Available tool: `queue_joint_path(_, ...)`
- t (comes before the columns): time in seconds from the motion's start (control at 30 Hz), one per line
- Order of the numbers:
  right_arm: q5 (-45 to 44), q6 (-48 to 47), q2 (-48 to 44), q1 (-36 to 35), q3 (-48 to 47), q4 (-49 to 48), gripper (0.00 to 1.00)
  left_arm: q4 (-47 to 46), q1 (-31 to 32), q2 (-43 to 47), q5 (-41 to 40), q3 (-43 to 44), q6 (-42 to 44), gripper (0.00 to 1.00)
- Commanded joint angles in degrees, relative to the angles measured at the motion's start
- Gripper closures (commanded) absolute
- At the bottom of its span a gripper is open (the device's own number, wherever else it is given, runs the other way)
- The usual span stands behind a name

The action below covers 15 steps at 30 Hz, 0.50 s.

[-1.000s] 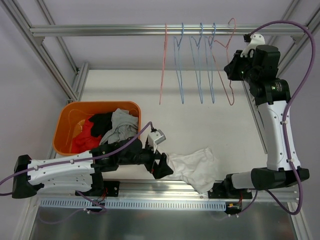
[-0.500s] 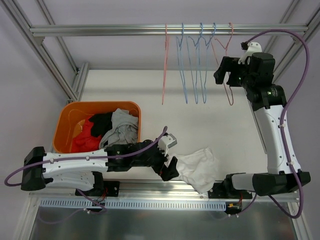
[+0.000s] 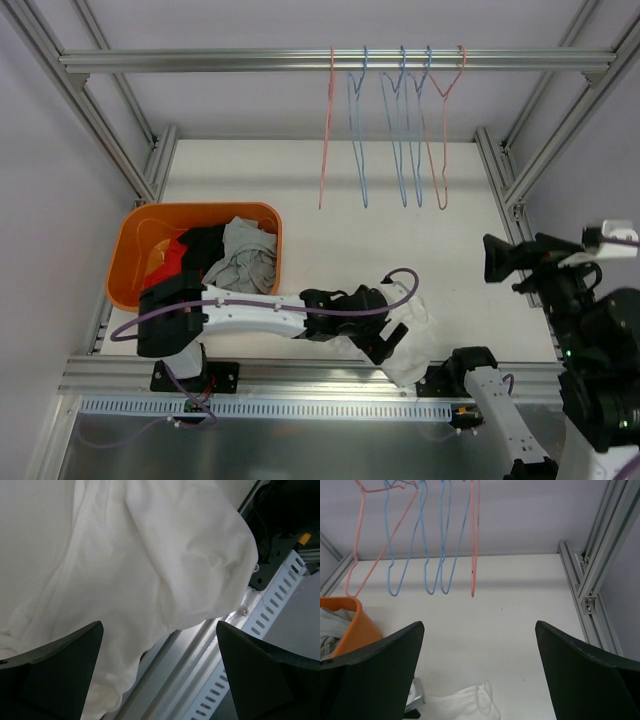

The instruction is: Remove the tank top from the hanger

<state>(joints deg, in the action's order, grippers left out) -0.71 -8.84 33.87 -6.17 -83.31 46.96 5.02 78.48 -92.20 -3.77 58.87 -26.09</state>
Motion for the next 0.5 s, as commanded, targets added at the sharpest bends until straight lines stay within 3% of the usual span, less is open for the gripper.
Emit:
queue_joint_path(0.0,7.36,-0.48,-5.46,0.29,3.14,6.03,0.01,-0.62,0.8,-7.6,-2.99,5.63,1.65,0.01)
queue_joint_path(0.2,18.96,-0.21,-13.81,0.29,3.07,7.1,0.01,1.92,3.17,-21.15,-6.42,10.91,0.6,0.01)
queue_joint_path(0.27,20.57,-0.12,-14.7,0.29,1.84,7.18,0.01,3.32,5.18,-22.75,-10.52,11.7,-0.28,0.2)
queue_joint_path(0.3,21.88,-0.21,-15.49,0.2,1.4,7.27,0.0,4.03,5.98,-23.37,-12.99,11.7,-0.8,0.38)
queue_joint_path(0.33,22.33,-0.21,-15.93,0.11,1.13,7.27,0.01,4.73,6.59,-23.46,-14.84,11.79,-1.24,0.67)
queue_joint_path(0.43,23.3,0.49,-18.04,0.2,0.43,7.09,0.01,8.94,7.83,-22.67,-20.3,12.23,-3.34,1.0)
queue_joint_path(0.47,22.86,0.67,-18.57,0.2,0.34,7.09,0.01,12.26,8.18,-21.1,-23.36,12.58,-3.88,1.0)
